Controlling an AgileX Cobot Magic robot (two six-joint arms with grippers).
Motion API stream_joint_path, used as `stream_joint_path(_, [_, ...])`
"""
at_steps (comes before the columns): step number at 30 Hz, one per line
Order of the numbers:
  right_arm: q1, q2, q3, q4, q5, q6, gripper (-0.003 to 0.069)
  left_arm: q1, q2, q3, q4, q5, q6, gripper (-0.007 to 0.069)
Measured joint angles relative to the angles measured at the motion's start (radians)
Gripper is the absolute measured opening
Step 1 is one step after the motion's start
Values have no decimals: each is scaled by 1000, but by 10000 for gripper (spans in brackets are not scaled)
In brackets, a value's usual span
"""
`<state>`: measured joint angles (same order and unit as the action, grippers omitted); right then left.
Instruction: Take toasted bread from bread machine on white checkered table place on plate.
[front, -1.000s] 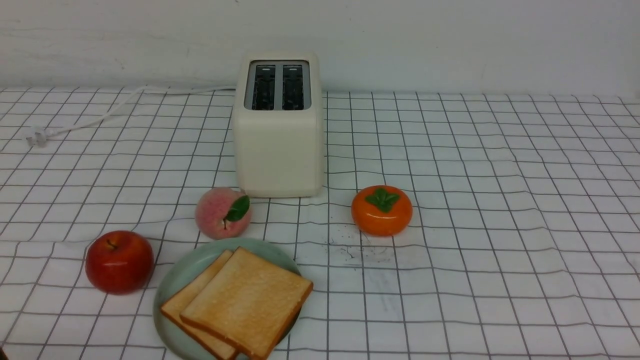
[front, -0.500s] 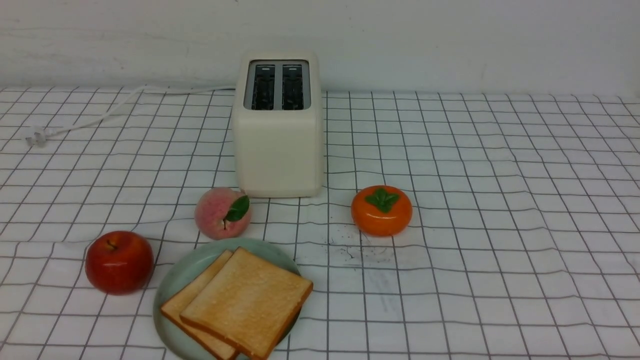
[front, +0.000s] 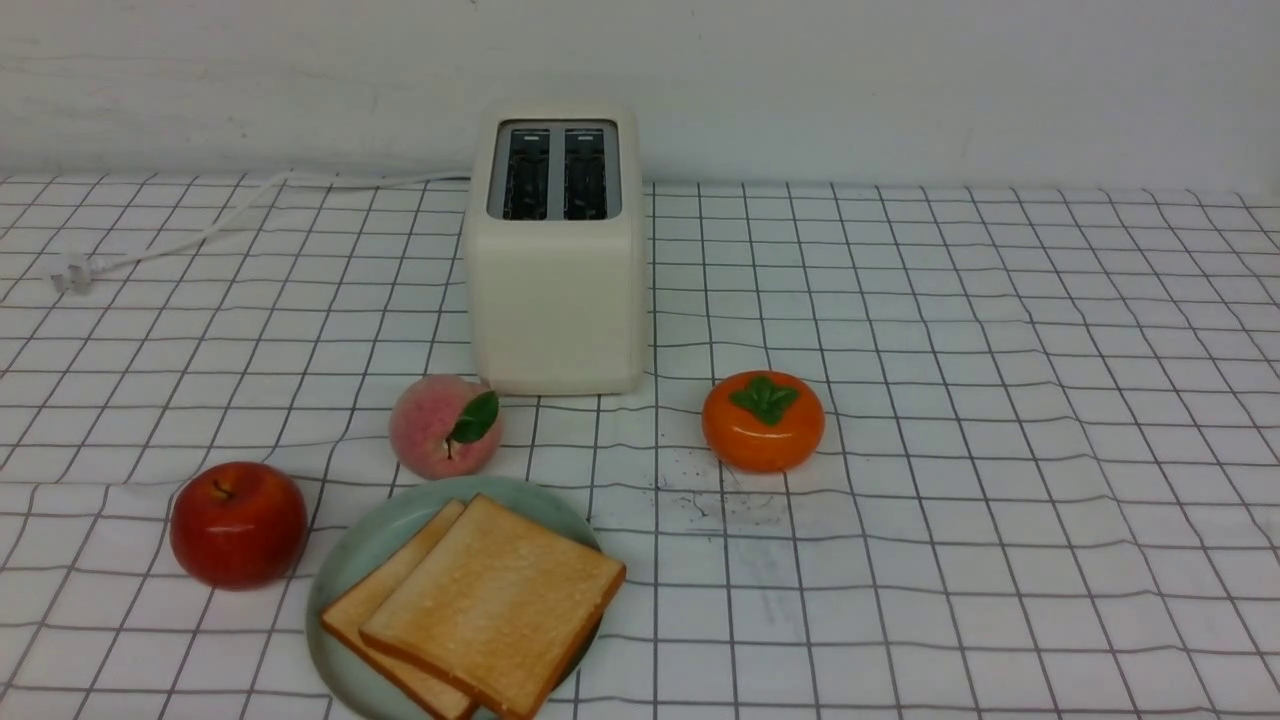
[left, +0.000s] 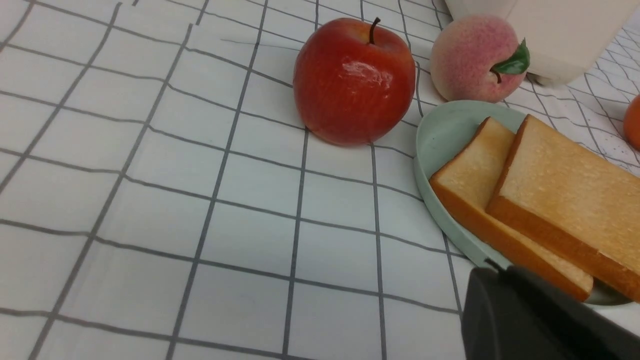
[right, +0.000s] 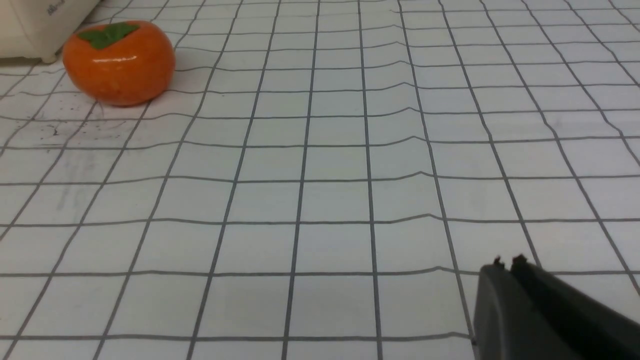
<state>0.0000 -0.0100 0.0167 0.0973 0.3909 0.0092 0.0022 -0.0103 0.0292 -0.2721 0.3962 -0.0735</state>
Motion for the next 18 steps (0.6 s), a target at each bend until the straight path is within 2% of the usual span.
stream_joint_path(18, [0,0,0,0,0,0,42,0,0,0,-1,0,0,-11])
